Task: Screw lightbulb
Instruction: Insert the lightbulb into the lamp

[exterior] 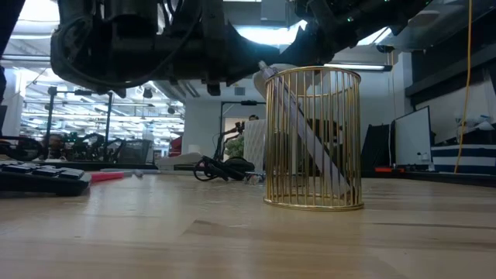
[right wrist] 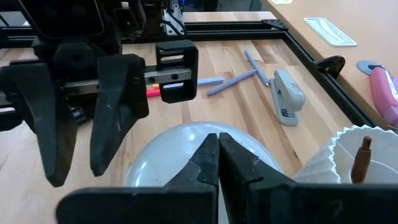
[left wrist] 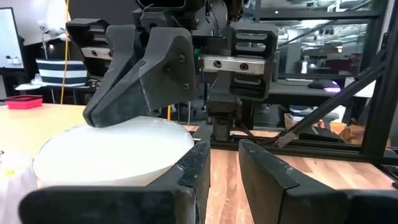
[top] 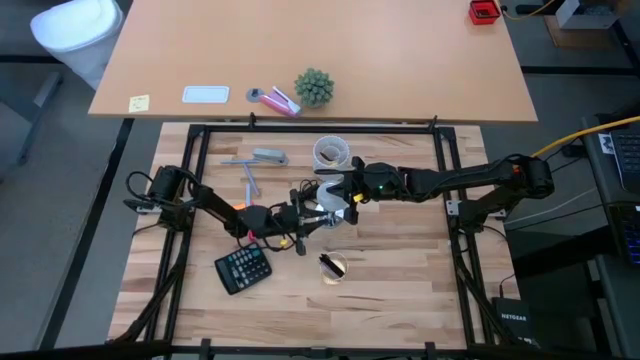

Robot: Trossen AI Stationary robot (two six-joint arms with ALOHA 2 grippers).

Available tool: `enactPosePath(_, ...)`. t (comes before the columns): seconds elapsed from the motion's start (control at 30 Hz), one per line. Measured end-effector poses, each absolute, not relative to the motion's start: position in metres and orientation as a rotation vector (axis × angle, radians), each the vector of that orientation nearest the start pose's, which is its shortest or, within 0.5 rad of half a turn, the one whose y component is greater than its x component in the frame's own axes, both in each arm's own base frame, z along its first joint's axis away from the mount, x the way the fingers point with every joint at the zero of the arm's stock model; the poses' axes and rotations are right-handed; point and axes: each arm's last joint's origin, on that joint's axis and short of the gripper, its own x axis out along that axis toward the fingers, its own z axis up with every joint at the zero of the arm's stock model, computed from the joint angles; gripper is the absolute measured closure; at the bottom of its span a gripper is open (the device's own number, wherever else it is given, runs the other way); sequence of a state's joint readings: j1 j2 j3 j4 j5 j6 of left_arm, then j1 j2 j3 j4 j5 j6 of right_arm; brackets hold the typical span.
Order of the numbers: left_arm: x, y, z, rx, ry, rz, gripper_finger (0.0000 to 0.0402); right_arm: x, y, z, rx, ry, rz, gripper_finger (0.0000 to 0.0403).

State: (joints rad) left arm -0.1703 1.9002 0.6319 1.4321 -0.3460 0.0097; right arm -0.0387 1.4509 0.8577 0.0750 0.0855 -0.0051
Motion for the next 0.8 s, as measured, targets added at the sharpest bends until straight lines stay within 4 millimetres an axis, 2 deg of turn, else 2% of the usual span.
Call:
enactPosePath(0.23,0.326,-0.044,0.151,-0.039,-0.139,0.287,0.0325,0.309,-0.015,0.231,-0.018,0.519,-0.125,0.0398)
enactPosePath(0.53,0.322,-0.051,0.151,-0.048,-0.135,0.439,0.0325,0.309,-0.015,0.231,-0.019,0.519,-0.129,0.0398)
enactPosePath(0.8,0.314,-0.054,0.15,-0.094,-0.123,0.774,0.0325,0.309,-0.014,0.231,-0.016,0.518,-0.117,0.0398)
